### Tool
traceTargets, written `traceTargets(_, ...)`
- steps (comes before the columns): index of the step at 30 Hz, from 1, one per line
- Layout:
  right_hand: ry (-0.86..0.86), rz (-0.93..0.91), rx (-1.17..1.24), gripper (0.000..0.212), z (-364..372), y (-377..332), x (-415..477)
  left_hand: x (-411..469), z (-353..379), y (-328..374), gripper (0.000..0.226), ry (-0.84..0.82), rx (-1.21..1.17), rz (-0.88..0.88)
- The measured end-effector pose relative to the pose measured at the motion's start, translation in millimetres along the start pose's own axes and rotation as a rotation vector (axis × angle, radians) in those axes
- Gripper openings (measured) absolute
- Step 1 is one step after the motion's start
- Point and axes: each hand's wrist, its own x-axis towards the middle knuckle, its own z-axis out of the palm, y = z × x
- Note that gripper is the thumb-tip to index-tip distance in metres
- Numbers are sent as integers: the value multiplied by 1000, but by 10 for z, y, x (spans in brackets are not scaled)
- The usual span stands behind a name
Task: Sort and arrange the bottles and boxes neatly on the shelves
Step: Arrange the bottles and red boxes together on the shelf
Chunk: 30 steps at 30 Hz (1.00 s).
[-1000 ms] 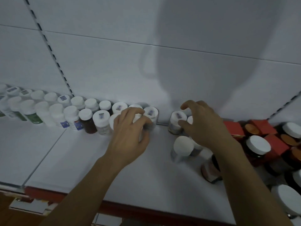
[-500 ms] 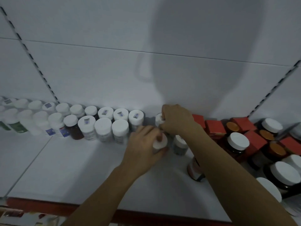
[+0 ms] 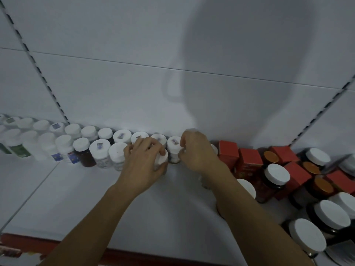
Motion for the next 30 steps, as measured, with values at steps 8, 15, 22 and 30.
traceTargets(8,-29,19,-220,26,-597,561,-133,-59,111,504,18,77,-190,43)
traceTargets(15,-123,-55,-296,37,-617,628,-62,-157,699,1076,46,-25,-419,-1)
traceTargets(22,-192,26,-439,50,-507,564,-41,-142,586,1006,44,8,-205,-61)
traceTargets(30,-83,-56,-367,37,-490,392,-81,-54,155,593,42,31,134,36)
